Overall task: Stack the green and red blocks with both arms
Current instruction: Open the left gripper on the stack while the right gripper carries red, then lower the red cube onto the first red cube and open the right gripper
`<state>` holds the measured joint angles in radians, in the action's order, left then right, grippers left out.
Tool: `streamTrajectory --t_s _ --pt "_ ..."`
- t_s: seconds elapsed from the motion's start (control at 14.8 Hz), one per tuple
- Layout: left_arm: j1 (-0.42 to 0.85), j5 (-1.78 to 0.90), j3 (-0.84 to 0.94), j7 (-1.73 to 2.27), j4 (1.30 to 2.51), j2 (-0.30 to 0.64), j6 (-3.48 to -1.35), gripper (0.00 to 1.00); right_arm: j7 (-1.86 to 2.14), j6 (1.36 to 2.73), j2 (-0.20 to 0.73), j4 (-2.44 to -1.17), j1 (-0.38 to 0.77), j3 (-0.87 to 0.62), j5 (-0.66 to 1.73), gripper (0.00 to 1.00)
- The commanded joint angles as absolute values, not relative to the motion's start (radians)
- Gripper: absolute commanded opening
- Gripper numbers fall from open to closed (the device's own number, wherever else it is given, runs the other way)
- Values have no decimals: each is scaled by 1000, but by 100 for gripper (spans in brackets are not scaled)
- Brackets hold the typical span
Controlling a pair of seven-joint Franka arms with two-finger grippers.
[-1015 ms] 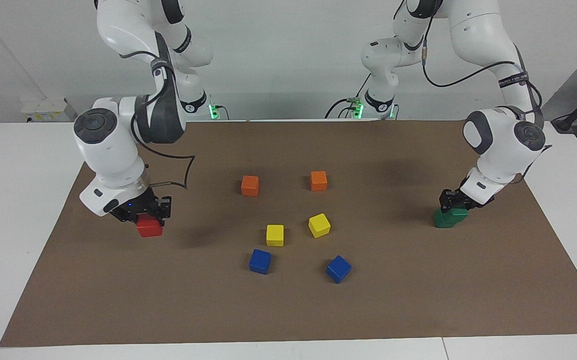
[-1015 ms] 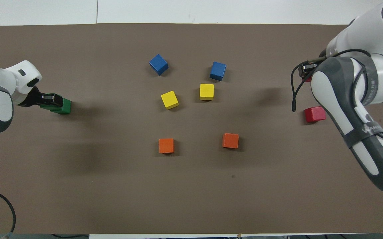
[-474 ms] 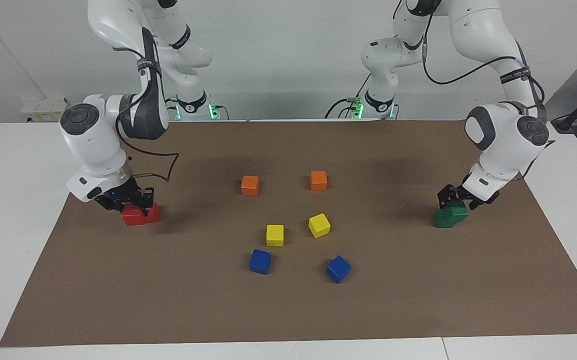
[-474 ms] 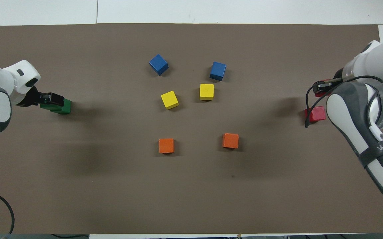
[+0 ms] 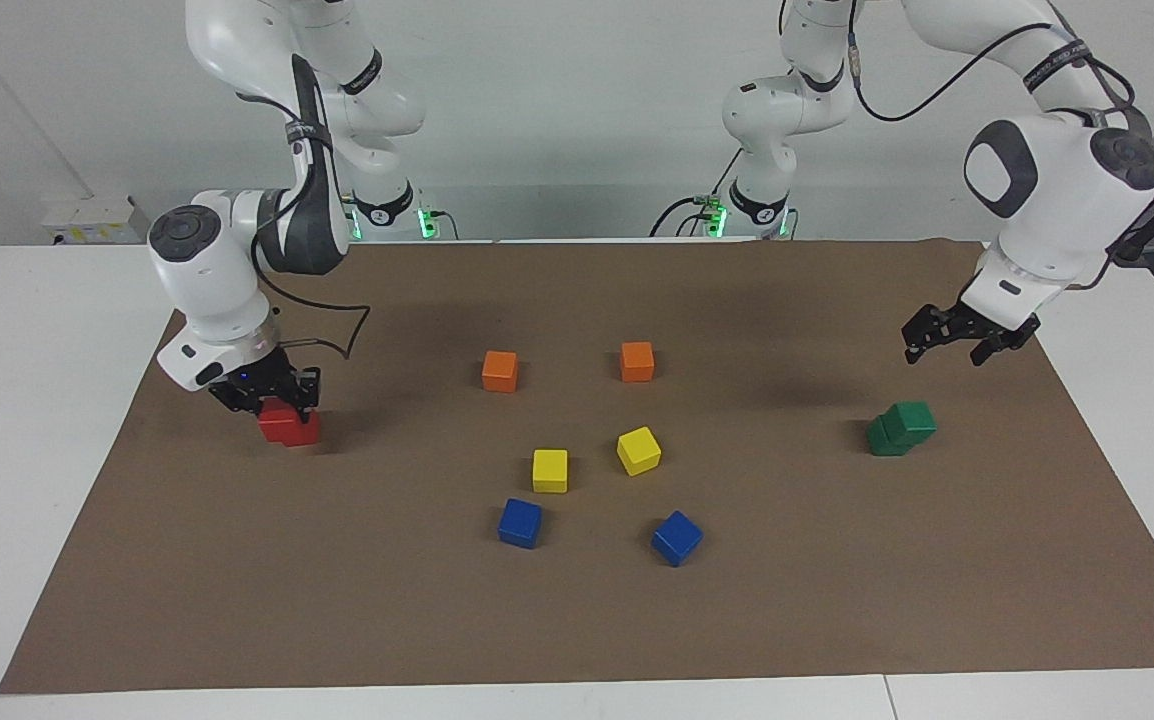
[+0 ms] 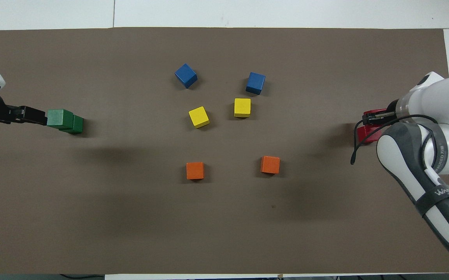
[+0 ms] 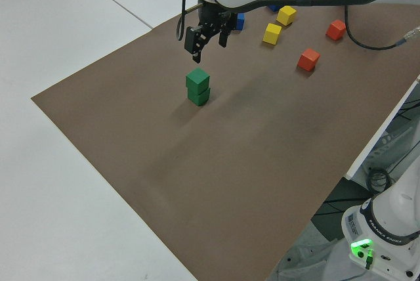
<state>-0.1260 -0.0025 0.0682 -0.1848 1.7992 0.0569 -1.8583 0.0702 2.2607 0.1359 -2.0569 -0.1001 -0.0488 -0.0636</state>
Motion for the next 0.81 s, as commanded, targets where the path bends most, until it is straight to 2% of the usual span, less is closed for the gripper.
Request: streamTrajectory --t_s 0.0,0.47,0.74 --pt "-135 -15 69 -190 1801 -30 -1766 100 100 2286 94 -2111 -129 -63 -34 0" --pt "-123 -9 66 -199 1832 -80 -1733 100 141 2287 66 -2163 -169 -63 -9 0" --pt "-63 3 63 -148 1628 -2 -1588 100 141 2286 66 -2171 -176 -63 -9 0"
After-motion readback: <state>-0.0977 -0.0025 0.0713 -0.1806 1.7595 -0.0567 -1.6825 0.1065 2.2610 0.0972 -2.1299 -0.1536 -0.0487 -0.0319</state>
